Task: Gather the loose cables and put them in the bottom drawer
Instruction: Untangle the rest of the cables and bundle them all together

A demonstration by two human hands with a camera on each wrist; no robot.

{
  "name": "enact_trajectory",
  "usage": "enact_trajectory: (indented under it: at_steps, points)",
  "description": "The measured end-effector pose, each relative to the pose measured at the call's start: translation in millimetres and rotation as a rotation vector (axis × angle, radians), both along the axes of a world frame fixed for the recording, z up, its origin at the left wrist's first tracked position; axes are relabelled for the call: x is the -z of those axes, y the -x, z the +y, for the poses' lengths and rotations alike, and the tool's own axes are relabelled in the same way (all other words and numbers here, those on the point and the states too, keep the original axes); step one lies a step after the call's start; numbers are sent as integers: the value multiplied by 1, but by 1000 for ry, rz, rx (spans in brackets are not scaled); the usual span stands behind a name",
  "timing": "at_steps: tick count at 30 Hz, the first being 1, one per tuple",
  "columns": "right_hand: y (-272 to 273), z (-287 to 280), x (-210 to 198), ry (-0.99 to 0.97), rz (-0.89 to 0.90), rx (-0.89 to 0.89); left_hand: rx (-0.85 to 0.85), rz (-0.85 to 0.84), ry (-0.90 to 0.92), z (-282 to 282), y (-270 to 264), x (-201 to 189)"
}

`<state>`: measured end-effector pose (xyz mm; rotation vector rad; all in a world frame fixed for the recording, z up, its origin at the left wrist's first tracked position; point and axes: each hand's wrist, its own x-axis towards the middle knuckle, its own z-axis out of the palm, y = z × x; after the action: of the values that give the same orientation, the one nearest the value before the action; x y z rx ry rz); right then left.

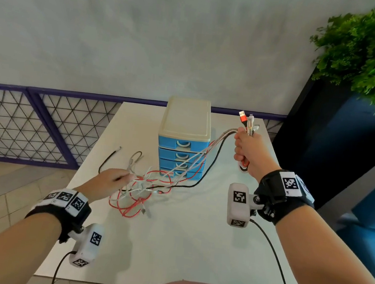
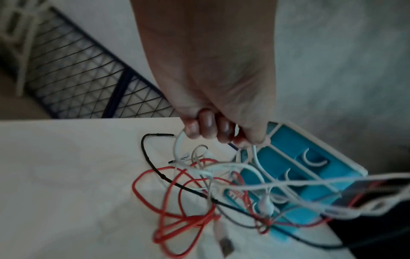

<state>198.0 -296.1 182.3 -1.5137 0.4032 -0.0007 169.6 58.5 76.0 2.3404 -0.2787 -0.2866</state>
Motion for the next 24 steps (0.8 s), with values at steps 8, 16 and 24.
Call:
enact_trajectory:
  at_steps: [8,16,24]
  points:
    - [2,11,2,79,18,9,11,176,-836,-2,-5,12]
    - [9,14,1,306,-14,-61,-150,120,-1077,-2,-6,6]
    - [24,47,-8,384,4,-392,-339,-48,-721,-13,-18,-14]
